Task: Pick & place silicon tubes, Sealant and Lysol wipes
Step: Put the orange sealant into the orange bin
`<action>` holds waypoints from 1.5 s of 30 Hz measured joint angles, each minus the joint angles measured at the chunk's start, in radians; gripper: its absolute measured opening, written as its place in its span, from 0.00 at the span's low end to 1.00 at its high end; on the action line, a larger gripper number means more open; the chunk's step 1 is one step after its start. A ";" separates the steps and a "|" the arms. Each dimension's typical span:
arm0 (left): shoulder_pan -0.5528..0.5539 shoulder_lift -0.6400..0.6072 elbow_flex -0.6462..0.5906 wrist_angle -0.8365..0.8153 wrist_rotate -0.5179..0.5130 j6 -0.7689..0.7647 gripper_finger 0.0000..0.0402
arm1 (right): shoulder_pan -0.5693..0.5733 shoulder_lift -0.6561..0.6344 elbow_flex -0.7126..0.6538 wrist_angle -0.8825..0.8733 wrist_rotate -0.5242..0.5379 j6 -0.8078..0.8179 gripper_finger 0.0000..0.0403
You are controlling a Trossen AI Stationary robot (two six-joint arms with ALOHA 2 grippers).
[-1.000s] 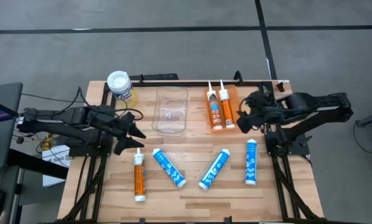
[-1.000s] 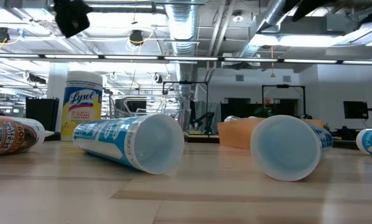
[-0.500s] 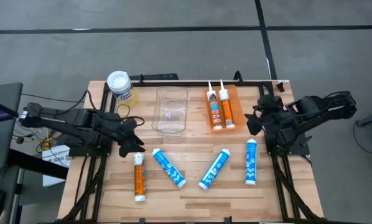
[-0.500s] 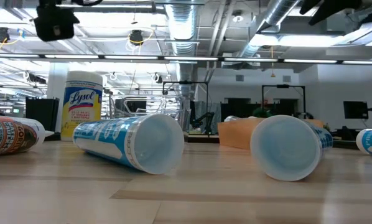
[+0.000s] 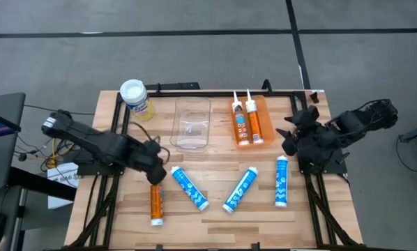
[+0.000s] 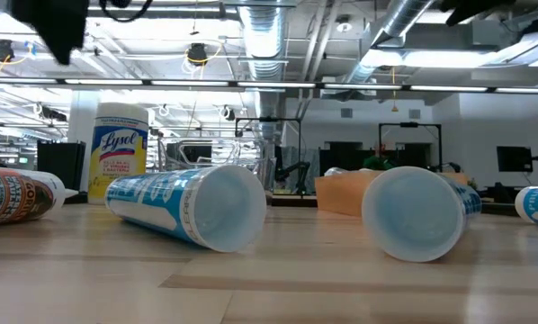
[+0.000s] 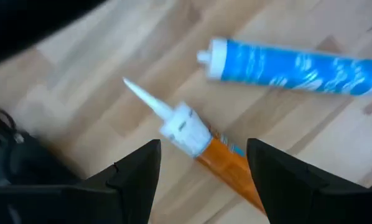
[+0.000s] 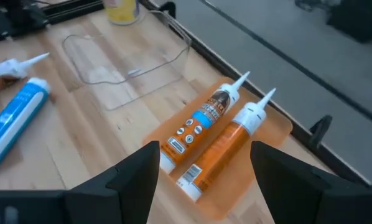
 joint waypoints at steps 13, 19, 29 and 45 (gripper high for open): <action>-0.143 0.073 0.001 0.036 0.088 -0.431 0.58 | 0.418 -0.421 -0.504 0.423 0.120 -0.026 0.61; -0.178 0.073 0.001 0.083 0.053 -0.451 0.58 | 0.544 -0.589 -0.697 0.628 0.120 -0.124 0.61; -0.180 0.073 0.001 0.127 -0.036 -0.449 0.58 | 0.652 -0.767 -0.876 0.747 0.120 -0.132 0.61; -0.193 0.191 0.001 -0.015 0.160 -0.793 0.58 | 0.656 -0.800 -0.931 0.801 0.125 -0.132 0.61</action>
